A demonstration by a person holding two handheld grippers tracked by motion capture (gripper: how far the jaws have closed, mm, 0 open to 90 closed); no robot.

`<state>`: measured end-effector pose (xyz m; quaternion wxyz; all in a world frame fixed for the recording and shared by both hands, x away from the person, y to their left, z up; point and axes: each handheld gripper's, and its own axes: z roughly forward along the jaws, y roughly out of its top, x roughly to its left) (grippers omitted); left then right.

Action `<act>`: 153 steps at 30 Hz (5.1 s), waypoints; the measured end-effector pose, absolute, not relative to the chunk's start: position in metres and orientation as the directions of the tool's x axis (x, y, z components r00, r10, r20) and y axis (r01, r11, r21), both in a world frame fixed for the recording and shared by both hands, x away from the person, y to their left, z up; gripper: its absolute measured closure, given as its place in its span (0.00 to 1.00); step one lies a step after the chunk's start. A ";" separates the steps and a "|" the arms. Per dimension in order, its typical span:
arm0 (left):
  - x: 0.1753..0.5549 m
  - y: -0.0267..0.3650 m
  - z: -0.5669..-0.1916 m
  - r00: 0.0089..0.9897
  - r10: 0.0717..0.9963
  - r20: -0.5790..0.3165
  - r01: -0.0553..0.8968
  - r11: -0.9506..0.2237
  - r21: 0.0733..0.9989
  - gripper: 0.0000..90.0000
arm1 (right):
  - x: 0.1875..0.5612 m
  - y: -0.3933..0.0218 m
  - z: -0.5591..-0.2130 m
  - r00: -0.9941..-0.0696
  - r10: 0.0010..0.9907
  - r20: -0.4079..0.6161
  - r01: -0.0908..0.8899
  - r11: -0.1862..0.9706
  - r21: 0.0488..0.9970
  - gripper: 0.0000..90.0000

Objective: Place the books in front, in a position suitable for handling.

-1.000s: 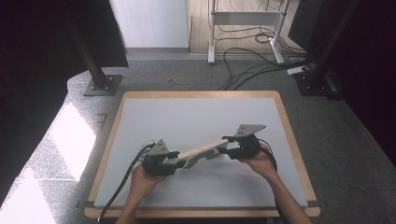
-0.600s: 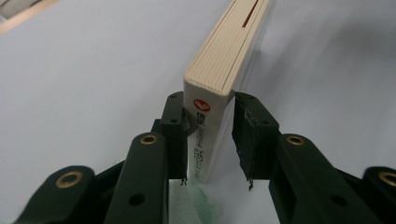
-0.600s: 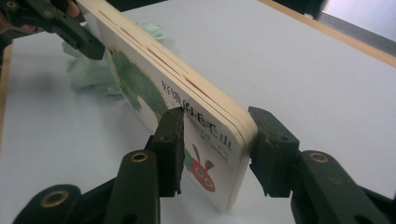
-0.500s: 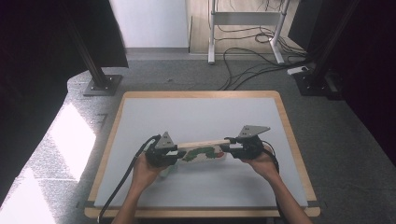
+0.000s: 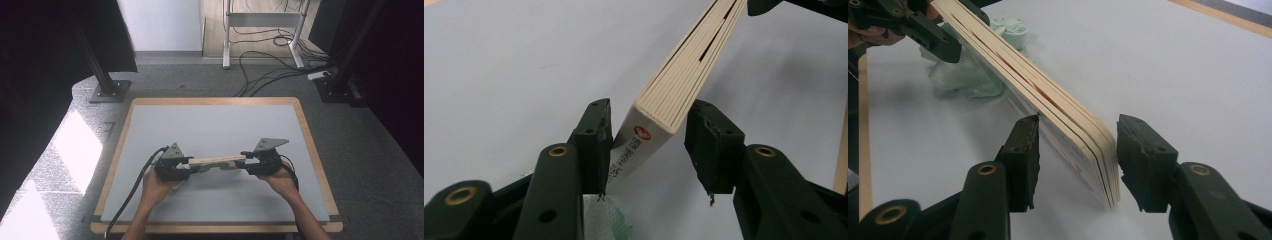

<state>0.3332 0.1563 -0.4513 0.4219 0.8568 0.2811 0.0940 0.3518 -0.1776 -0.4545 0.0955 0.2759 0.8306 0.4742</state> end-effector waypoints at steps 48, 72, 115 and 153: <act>0.258 0.149 -0.483 0.769 0.632 -0.102 0.464 -0.440 0.769 0.46 | 0.279 -0.190 -0.489 -0.762 0.639 0.105 0.419 0.362 0.833 0.41; 0.241 0.144 -0.510 0.753 0.648 -0.115 0.498 -0.447 0.743 0.45 | 0.265 -0.196 -0.514 -0.737 0.656 0.161 0.488 0.352 0.799 0.41; 0.254 0.137 -0.525 0.730 0.673 -0.120 0.532 -0.449 0.718 0.44 | 0.290 -0.193 -0.531 -0.711 0.689 0.140 0.523 0.385 0.761 0.44; 0.341 0.204 -0.486 0.679 0.726 -0.108 0.577 -0.437 0.690 0.00 | 0.317 -0.227 -0.529 -0.618 0.786 0.017 0.533 0.403 0.744 0.19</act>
